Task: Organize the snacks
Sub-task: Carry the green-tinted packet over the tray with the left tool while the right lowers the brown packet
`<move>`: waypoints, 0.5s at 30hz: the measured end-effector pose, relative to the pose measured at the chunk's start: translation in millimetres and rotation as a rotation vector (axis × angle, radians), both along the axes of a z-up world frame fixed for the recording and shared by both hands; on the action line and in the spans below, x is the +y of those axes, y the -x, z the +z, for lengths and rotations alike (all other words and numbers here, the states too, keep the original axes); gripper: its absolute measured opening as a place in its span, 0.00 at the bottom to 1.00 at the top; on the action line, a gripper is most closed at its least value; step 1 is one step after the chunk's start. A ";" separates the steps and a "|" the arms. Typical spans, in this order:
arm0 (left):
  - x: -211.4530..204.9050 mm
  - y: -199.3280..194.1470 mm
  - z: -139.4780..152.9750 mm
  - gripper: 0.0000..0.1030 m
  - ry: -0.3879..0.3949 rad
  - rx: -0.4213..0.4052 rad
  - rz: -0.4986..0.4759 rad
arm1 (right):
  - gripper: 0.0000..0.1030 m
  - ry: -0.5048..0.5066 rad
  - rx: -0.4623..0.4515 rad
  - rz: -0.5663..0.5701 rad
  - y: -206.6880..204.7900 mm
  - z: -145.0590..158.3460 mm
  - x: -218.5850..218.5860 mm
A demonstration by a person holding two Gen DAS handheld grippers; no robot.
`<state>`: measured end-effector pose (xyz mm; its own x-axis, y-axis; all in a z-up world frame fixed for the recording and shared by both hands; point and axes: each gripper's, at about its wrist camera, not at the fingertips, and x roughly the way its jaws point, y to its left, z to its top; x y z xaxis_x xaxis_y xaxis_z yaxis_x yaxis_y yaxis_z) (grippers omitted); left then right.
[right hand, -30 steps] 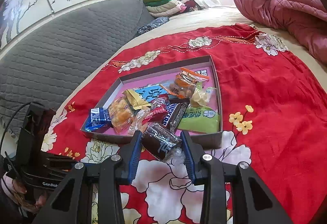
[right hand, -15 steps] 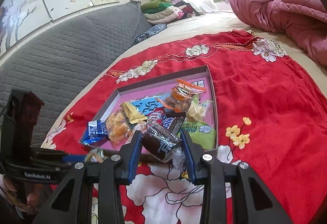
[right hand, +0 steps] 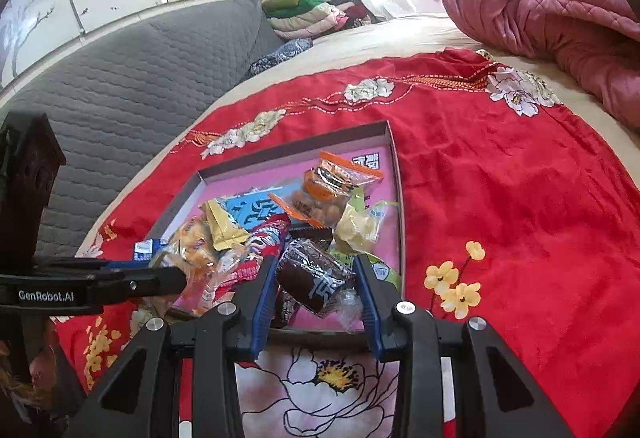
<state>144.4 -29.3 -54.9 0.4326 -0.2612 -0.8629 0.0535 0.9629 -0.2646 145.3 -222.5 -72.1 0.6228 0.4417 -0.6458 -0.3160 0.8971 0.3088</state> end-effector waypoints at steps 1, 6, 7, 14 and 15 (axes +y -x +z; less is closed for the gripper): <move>-0.4 -1.2 -0.8 0.35 -0.005 -0.002 0.002 | 0.37 0.006 0.000 0.002 -0.4 -1.1 0.7; -0.2 -6.8 -6.3 0.35 -0.011 0.000 0.021 | 0.37 0.025 0.008 0.007 -2.4 -6.6 4.0; -0.4 -7.2 -7.0 0.35 -0.014 0.001 0.024 | 0.37 0.027 0.010 0.008 -2.5 -7.4 3.7; -2.2 -10.9 -12.3 0.35 -0.027 0.004 0.036 | 0.37 0.035 0.012 0.005 -3.6 -10.8 3.2; -2.3 -11.1 -12.8 0.35 -0.030 0.005 0.038 | 0.37 0.041 0.013 0.008 -3.8 -11.6 4.4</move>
